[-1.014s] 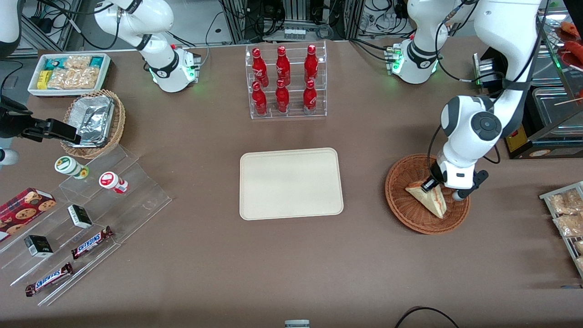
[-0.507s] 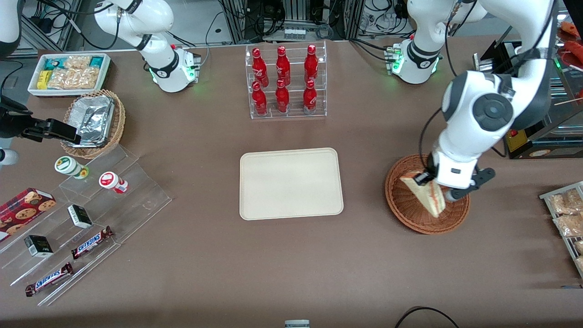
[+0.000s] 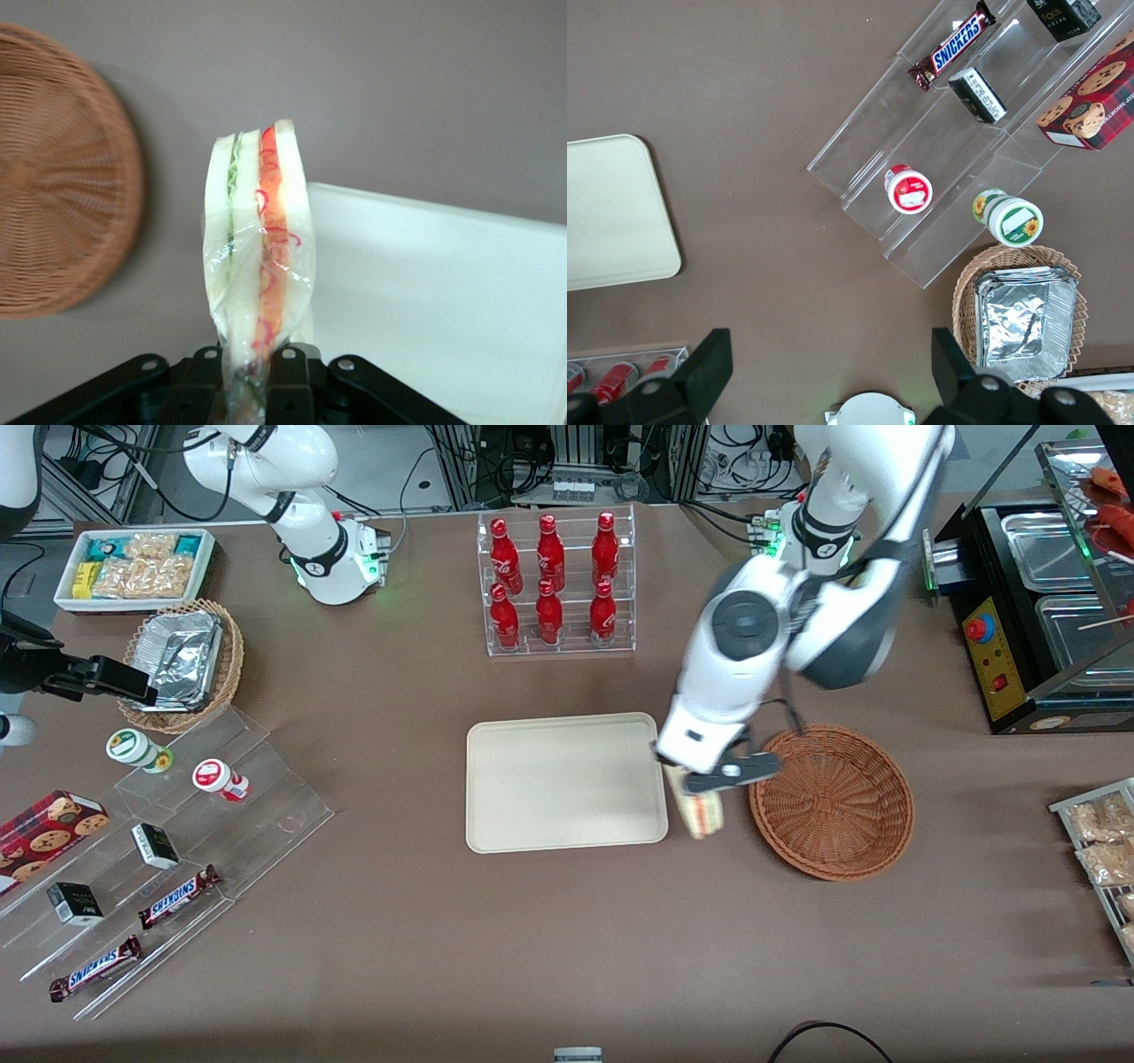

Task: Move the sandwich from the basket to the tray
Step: 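Lift the sandwich and carry it with the left gripper over the cream tray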

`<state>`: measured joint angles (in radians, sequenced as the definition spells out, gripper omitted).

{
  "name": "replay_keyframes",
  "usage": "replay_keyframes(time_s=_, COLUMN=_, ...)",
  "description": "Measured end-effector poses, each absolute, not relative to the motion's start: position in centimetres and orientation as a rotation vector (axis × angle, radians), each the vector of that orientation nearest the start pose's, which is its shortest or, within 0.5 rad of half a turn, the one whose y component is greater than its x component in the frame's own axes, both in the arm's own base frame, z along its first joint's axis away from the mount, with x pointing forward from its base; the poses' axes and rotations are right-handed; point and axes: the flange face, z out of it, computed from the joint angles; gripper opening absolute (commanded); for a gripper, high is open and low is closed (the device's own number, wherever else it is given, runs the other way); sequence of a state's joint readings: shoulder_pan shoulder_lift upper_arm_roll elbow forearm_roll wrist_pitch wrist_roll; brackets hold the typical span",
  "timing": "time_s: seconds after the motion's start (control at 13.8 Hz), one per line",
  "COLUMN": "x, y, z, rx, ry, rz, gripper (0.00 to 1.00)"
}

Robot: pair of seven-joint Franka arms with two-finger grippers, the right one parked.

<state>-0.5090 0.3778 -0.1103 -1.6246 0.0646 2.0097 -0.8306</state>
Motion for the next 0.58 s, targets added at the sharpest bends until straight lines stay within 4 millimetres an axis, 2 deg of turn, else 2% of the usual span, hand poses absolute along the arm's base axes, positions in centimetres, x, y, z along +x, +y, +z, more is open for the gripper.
replay_keyframes(time_s=0.14, x=54.2, y=-41.5, z=38.2, rx=-3.124, ry=-0.221, rz=-0.004, gripper=0.00)
replay_keyframes(time_s=0.36, x=53.0, y=-45.9, z=34.7, rx=-3.165, ry=-0.151, rz=0.020, gripper=0.00)
replay_keyframes(time_s=0.58, x=50.5, y=-50.2, z=31.0, rx=-3.179, ry=-0.090, rz=0.019, gripper=0.00)
